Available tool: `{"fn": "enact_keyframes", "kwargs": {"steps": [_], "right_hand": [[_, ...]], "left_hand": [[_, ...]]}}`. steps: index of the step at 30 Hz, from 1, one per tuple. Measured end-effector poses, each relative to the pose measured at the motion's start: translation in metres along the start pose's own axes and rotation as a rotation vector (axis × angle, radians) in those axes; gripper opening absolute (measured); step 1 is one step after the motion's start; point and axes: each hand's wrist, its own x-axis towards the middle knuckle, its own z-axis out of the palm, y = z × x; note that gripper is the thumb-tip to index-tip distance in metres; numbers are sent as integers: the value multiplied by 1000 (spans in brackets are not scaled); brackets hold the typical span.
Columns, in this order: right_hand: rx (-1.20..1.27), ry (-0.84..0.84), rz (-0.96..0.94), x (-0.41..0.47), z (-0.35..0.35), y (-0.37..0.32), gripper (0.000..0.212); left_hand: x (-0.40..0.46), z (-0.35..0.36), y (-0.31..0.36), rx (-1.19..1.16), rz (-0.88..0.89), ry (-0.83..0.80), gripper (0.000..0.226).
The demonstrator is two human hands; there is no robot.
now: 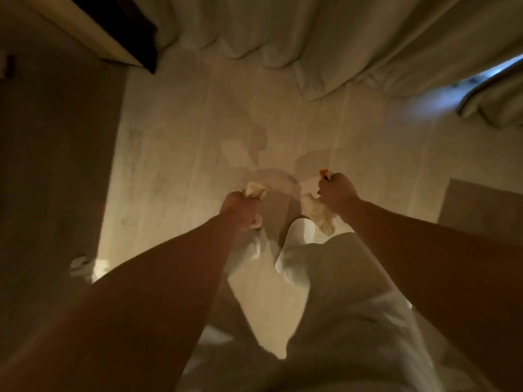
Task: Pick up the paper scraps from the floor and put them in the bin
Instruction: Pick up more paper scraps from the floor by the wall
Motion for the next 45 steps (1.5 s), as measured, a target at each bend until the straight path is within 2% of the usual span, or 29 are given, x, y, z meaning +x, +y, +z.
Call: {"fn": "enact_keyframes", "kwargs": {"steps": [2,4,10,15,20,25,29,33,39,42,45], "right_hand": [[-37,-32,-20,-57,-15,-12,41],[-78,-62,-66,-105,-22,-23,42],[-222,-146,-215,-206,-7,-69,28],[-351,-231,-361,-274,43,-94,29],[-420,-284,-460,-337,127,-111,27],[-439,-327,-520,-400,256,-112,28],[-466,-295,-488,-446,358,-90,29],[-538,-306,-463,-489,445,-66,29],[-639,-344,-452,-507,543,-53,25],[-674,-345,-454,-498,588,-56,33],[-728,-343,-487,-473,630,-57,42]], "left_hand": [[-64,-27,-7,-9,18,8,13],[-113,-51,-20,-54,53,31,10],[-183,-98,-71,-277,95,151,22],[-207,-125,-144,-503,88,231,27],[-205,-170,-248,-685,29,301,32],[-191,-237,-393,-818,-62,321,44],[-195,-280,-506,-861,-99,264,30],[-203,-318,-609,-893,-175,248,33],[-191,-347,-706,-956,-234,297,22],[-170,-342,-742,-1038,-295,355,16],[-136,-330,-768,-1087,-321,411,20]]}}
